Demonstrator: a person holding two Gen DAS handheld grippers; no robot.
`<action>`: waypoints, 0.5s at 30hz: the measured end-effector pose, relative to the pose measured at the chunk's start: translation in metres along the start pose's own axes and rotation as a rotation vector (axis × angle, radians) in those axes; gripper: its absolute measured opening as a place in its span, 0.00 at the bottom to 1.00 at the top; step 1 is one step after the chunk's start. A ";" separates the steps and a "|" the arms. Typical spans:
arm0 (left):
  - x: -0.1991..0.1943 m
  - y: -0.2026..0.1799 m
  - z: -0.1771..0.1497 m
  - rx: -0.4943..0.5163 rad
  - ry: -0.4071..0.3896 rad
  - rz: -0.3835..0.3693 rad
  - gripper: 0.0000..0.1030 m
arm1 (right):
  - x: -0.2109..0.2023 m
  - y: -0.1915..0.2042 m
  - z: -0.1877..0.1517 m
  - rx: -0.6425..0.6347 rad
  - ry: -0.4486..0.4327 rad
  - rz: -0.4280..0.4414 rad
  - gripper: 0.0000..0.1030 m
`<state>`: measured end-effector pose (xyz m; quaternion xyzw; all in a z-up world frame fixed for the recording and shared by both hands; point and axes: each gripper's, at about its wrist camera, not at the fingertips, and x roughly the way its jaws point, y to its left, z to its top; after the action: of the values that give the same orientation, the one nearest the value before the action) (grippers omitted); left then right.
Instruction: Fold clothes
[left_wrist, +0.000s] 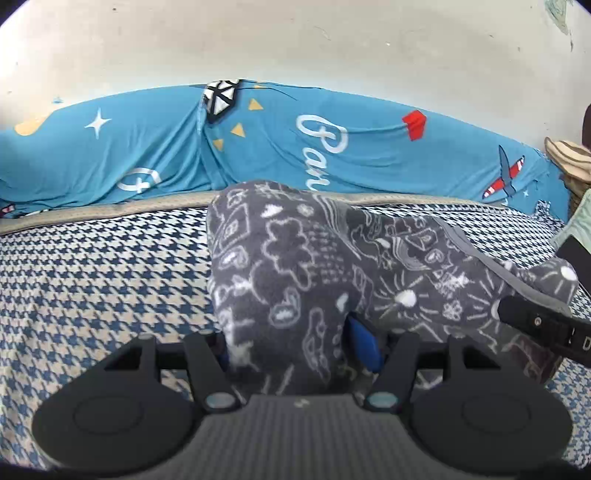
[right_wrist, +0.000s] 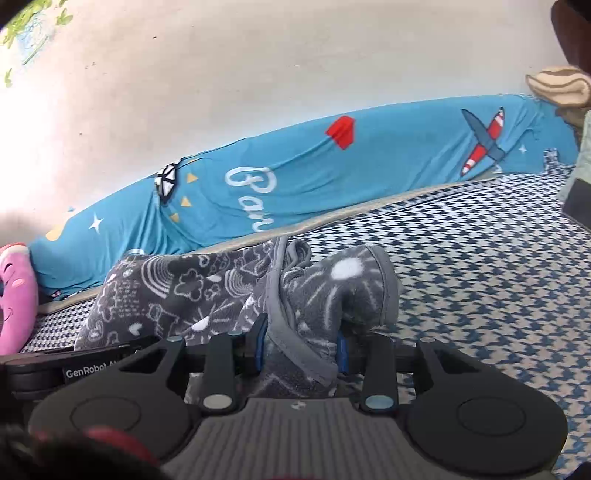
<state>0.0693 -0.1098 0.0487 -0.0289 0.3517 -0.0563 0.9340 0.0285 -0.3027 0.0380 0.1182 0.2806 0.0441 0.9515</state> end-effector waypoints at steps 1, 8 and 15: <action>-0.002 0.003 0.001 -0.004 -0.003 0.007 0.57 | 0.001 0.003 0.000 -0.003 0.001 0.005 0.34; -0.015 0.022 0.002 -0.019 -0.018 0.054 0.57 | 0.004 0.023 -0.002 -0.013 0.012 0.047 0.34; -0.024 0.045 -0.001 -0.033 -0.024 0.091 0.57 | 0.010 0.043 -0.007 -0.033 0.022 0.091 0.34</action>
<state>0.0544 -0.0621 0.0596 -0.0288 0.3423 -0.0076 0.9391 0.0326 -0.2584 0.0377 0.1147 0.2847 0.0931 0.9472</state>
